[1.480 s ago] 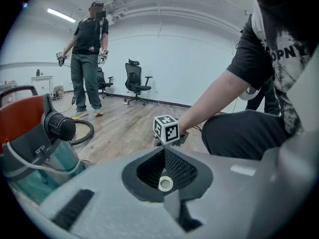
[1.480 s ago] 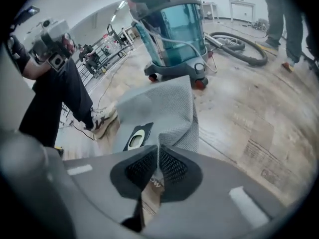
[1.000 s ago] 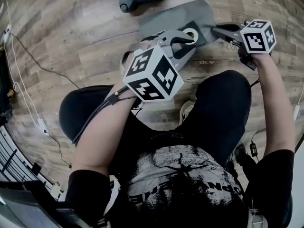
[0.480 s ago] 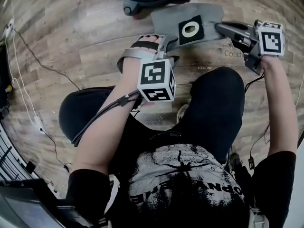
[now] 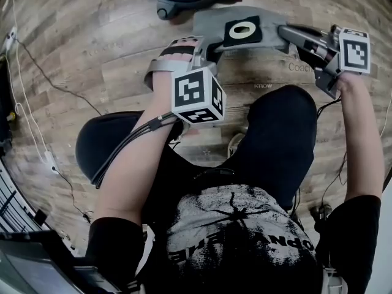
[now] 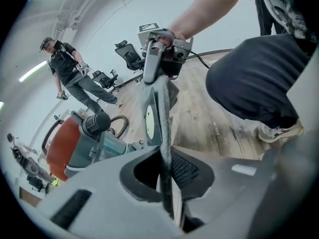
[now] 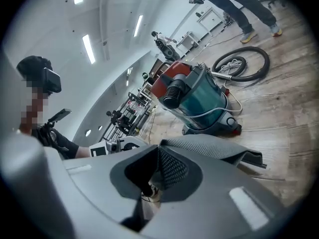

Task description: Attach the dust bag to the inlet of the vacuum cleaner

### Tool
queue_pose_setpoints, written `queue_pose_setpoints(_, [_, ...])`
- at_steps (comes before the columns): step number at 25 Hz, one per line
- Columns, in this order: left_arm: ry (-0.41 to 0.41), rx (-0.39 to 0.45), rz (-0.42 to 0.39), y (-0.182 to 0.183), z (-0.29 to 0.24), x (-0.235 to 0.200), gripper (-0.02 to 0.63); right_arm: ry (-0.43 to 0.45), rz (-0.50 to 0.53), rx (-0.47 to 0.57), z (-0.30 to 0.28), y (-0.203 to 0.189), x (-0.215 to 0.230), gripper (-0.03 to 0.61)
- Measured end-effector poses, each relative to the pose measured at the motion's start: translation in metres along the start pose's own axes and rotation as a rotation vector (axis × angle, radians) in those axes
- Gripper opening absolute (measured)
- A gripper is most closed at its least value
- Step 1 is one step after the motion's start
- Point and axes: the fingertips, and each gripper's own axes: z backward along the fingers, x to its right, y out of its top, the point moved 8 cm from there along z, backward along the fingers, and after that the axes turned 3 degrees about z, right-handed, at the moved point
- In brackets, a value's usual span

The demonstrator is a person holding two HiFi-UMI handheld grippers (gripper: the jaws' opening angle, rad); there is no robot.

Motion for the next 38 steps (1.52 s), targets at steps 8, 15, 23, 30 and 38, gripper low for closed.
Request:
queue_pose_setpoints(8, [-0.033, 0.017, 0.105, 0.006, 0.009, -0.013, 0.017, -0.08, 0.082, -0.028, 0.006, 0.0, -0.004, 0.066])
queue_pose_setpoints(15, [-0.016, 0.045, 0.209, 0.015, 0.019, -0.025, 0.017, -0.161, 0.244, -0.102, 0.024, 0.002, -0.02, 0.16])
queue_pose_setpoints(23, [-0.017, 0.02, 0.252, 0.009, 0.009, -0.03, 0.015, -0.225, 0.4, -0.14, 0.037, 0.007, -0.032, 0.248])
queue_pose_setpoints(30, [-0.01, 0.025, 0.272, 0.024, 0.014, -0.025, 0.015, -0.451, 0.94, -0.547, -0.011, -0.037, -0.084, 0.277])
queue_pose_setpoints(38, [-0.014, 0.018, 0.261, 0.029, 0.017, -0.017, 0.015, -0.686, 1.125, -0.656, -0.041, -0.054, -0.067, 0.182])
